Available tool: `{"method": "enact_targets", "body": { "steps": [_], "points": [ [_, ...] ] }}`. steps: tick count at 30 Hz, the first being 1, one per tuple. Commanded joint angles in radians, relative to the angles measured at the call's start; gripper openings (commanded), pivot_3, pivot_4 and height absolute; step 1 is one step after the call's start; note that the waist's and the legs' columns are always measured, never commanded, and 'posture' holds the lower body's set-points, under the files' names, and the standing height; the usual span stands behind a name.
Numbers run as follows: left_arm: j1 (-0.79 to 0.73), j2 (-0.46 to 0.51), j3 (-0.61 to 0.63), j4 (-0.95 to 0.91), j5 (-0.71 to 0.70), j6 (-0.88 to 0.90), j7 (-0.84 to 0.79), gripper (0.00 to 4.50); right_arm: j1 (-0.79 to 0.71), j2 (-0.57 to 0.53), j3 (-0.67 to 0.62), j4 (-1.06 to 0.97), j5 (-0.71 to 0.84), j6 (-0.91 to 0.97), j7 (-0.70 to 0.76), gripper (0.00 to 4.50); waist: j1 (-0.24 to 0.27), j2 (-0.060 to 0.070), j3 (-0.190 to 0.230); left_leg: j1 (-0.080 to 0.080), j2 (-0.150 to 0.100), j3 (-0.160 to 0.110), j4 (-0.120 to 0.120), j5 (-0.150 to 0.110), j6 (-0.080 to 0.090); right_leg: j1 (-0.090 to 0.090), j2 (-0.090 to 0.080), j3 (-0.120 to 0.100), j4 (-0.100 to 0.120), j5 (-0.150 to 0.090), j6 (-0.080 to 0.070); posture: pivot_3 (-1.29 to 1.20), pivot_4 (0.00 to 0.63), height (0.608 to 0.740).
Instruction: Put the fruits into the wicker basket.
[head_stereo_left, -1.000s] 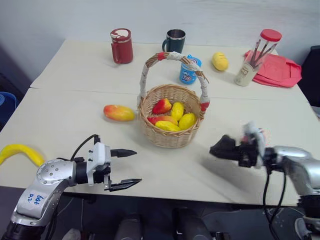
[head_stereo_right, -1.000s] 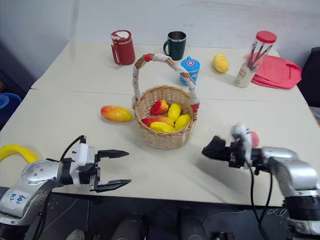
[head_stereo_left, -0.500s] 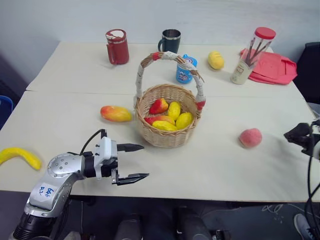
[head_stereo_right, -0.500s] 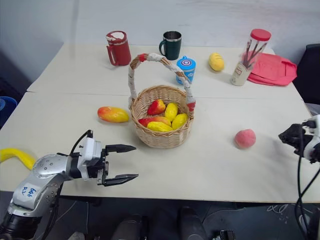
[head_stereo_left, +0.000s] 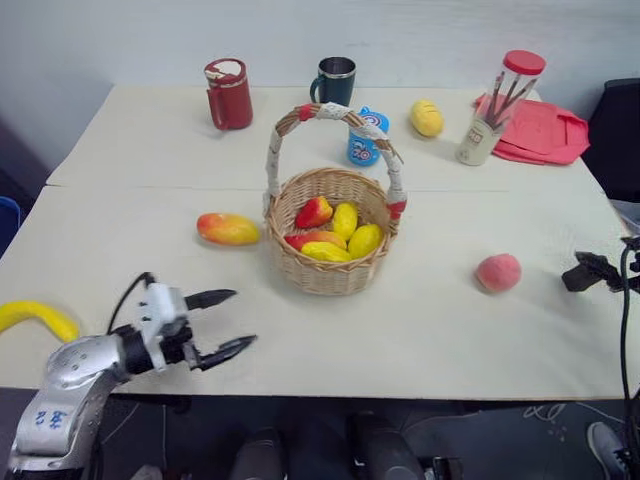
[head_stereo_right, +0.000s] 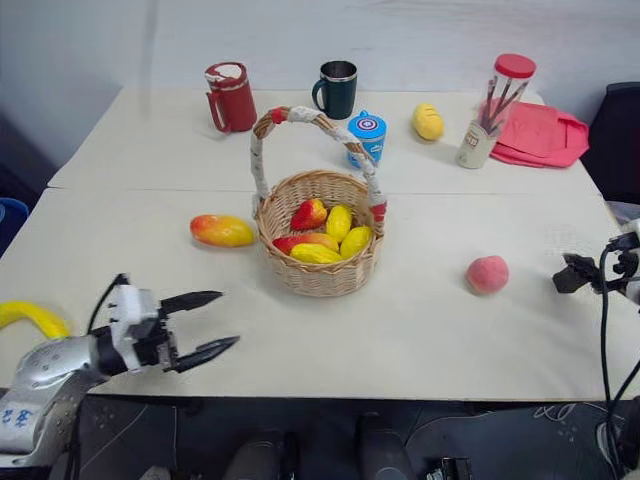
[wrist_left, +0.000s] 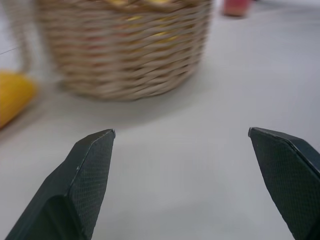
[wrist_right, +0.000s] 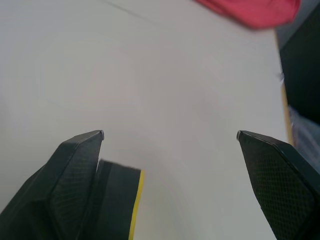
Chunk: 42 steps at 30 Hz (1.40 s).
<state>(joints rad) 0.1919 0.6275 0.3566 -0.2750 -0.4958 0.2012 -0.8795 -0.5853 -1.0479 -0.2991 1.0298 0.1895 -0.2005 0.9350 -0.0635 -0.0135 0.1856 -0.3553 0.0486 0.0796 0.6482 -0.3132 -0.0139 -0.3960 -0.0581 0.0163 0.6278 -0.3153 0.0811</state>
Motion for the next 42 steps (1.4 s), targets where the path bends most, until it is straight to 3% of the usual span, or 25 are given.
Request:
{"method": "enact_targets", "body": {
  "steps": [1, 4, 7, 10, 14, 19, 23, 29, 33, 36, 42],
  "points": [
    [0.066, -0.045, 0.163, 0.007, -0.001, -0.068, 0.098, 4.50, 0.003, 0.004, -0.077, -0.114, 0.117, -0.204, 0.191, 4.45, -0.001, -0.001, 0.000, 0.001, 0.000, 0.001, 0.000, 0.000, 0.000, 0.001, 0.001, 0.001, 0.000, 0.000, 0.000, 0.00, 0.150, 0.740],
    [0.154, -0.113, 0.311, 0.011, -0.006, -0.118, 0.183, 4.50, 0.078, 0.041, -0.060, -0.312, 0.238, -0.081, 0.392, 4.45, -0.001, -0.002, 0.000, 0.002, 0.001, 0.001, 0.000, -0.001, 0.000, 0.002, 0.001, 0.002, 0.000, 0.000, 0.001, 0.00, 0.150, 0.740],
    [0.240, -0.143, 0.377, 0.081, 0.174, -0.325, 0.251, 4.50, 0.195, 0.086, -0.028, -0.557, 0.327, -0.005, 0.501, 4.45, 0.008, -0.005, 0.000, 0.002, 0.003, 0.001, 0.000, -0.003, 0.000, 0.002, 0.001, 0.001, -0.001, 0.001, 0.001, 0.00, 0.150, 0.740],
    [0.319, -0.251, 0.492, 0.109, 0.107, -0.339, 0.344, 4.50, 0.316, 0.163, 0.014, -0.834, 0.418, 0.068, 0.530, 4.45, 0.010, -0.005, 0.000, 0.002, 0.002, 0.000, -0.001, -0.005, 0.001, 0.003, -0.001, 0.001, -0.002, 0.000, 0.001, 0.00, 0.150, 0.740],
    [0.389, -0.356, 0.620, 0.155, 0.008, -0.323, 0.443, 4.50, 0.377, 0.278, 0.069, -1.034, 0.463, 0.081, 0.502, 4.45, 0.012, -0.009, 0.001, 0.001, 0.001, 0.000, 0.001, -0.008, 0.004, 0.003, -0.004, 0.001, -0.002, 0.000, 0.001, 0.00, 0.150, 0.740],
    [0.433, -0.390, 0.717, 0.257, -0.152, -0.145, 0.556, 4.50, 0.454, 0.381, 0.158, -1.205, 0.482, 0.090, 0.498, 4.45, 0.017, -0.013, -0.001, 0.001, 0.003, -0.005, 0.000, -0.008, 0.002, 0.003, -0.005, -0.005, -0.002, -0.002, -0.003, 0.00, 0.150, 0.740],
    [0.459, -0.392, 0.716, 0.201, -0.227, -0.040, 0.594, 4.50, 0.501, 0.422, 0.189, -1.261, 0.476, 0.099, 0.471, 4.45, 0.033, -0.015, -0.002, 0.000, 0.002, -0.007, 0.000, -0.009, 0.000, 0.003, -0.008, -0.007, -0.002, -0.006, -0.011, 0.00, 0.150, 0.740],
    [0.432, -0.326, 0.665, -0.063, -0.377, 0.178, 0.717, 4.50, 0.507, 0.421, 0.179, -1.273, 0.482, 0.108, 0.453, 4.45, 0.037, -0.018, -0.005, -0.001, 0.002, -0.008, 0.000, -0.009, -0.004, 0.005, -0.014, -0.014, -0.003, -0.013, -0.023, 0.00, 0.150, 0.740],
    [0.254, -0.163, 0.601, -0.171, -0.559, 0.439, 1.029, 4.50, 0.468, 0.434, 0.197, -1.254, 0.473, 0.111, 0.446, 4.45, 0.037, -0.017, -0.004, -0.001, 0.001, -0.008, 0.000, -0.007, -0.004, 0.005, -0.015, -0.014, -0.001, -0.013, -0.023, 0.00, 0.150, 0.740],
    [0.112, -0.075, 0.562, -0.148, -0.643, 0.577, 1.227, 4.50, 0.442, 0.444, 0.213, -1.246, 0.467, 0.115, 0.441, 4.45, 0.036, -0.015, -0.003, -0.001, 0.001, -0.009, -0.001, -0.002, 0.001, 0.006, -0.015, -0.016, 0.000, -0.005, -0.009, 0.00, 0.150, 0.740],
    [-0.214, 0.014, 0.445, 0.084, -0.653, 0.740, 1.426, 4.50, 0.406, 0.477, 0.242, -1.264, 0.457, 0.132, 0.409, 4.45, 0.031, -0.014, -0.002, -0.002, 0.001, -0.009, -0.002, -0.001, -0.002, 0.004, -0.013, -0.018, 0.001, -0.003, -0.006, 0.00, 0.150, 0.740]
  ]
}}
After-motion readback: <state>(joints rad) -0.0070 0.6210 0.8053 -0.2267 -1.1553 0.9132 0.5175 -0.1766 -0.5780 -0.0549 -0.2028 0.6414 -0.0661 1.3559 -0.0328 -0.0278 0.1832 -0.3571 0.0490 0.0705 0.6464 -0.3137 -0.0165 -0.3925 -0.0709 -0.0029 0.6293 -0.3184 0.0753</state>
